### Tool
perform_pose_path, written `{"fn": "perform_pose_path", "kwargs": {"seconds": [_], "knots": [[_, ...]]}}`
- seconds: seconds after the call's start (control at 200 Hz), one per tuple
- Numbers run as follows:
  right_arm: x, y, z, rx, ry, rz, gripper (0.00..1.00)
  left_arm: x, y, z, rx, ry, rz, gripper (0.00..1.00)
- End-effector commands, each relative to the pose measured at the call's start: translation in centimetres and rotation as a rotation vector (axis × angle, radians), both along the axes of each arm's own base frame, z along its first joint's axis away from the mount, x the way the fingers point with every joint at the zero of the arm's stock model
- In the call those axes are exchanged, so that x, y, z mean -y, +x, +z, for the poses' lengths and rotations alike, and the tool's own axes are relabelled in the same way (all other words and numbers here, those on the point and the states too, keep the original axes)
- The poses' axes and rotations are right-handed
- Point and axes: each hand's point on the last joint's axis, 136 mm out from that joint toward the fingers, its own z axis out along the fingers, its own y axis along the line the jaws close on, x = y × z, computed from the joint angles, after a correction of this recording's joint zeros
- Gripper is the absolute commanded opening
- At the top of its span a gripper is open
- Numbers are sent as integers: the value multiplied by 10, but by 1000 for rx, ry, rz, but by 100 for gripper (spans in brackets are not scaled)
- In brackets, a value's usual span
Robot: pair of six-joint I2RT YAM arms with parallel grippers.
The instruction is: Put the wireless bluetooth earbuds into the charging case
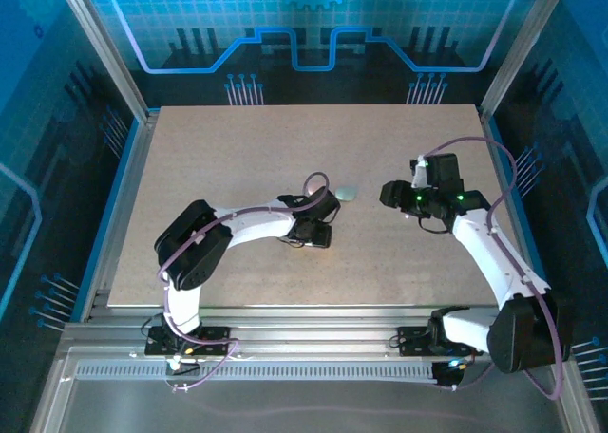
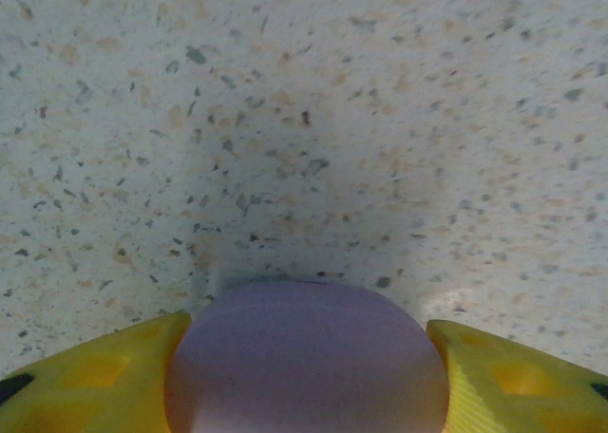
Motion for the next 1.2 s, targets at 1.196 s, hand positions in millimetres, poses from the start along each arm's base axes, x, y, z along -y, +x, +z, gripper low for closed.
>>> {"fn": "perform_pose_path", "kwargs": {"seconds": [1.196], "knots": [[-194, -59, -112, 224, -461, 1140, 65, -167, 19, 164, 662, -254, 315, 88]]}}
